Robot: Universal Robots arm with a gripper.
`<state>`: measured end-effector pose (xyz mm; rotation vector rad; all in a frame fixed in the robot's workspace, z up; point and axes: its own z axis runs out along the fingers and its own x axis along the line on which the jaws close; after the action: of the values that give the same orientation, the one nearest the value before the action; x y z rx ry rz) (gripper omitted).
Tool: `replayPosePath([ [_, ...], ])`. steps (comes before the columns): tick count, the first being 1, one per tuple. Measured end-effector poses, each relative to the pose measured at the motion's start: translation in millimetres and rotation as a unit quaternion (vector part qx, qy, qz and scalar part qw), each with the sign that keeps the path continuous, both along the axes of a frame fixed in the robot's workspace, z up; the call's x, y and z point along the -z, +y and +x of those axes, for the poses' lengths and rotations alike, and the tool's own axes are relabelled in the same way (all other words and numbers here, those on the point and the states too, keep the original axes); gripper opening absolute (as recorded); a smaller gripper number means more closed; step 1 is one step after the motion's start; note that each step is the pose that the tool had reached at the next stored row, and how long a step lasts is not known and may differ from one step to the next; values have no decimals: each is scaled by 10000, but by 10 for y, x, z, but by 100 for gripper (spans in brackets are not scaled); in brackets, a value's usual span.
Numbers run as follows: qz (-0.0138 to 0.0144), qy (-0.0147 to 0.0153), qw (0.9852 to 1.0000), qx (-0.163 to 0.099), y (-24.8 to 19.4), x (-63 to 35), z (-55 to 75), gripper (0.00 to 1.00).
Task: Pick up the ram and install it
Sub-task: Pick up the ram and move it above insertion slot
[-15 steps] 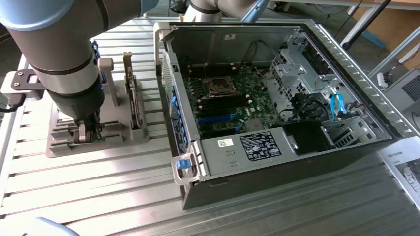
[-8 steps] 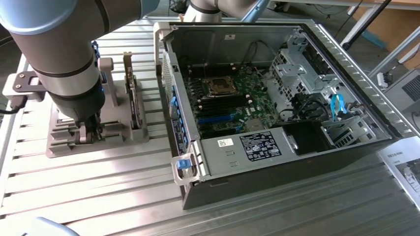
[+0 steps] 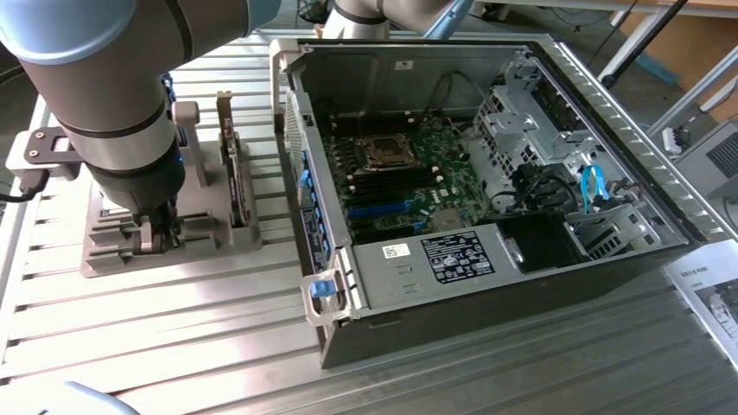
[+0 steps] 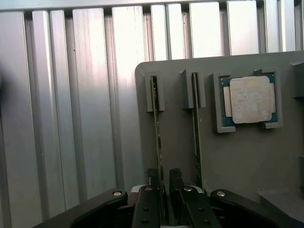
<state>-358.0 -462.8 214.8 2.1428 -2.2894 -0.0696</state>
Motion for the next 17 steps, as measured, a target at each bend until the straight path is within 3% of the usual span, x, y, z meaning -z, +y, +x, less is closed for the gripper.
replayPosePath([
  [17, 0, 0, 10000, 0, 0, 58, 0, 24],
])
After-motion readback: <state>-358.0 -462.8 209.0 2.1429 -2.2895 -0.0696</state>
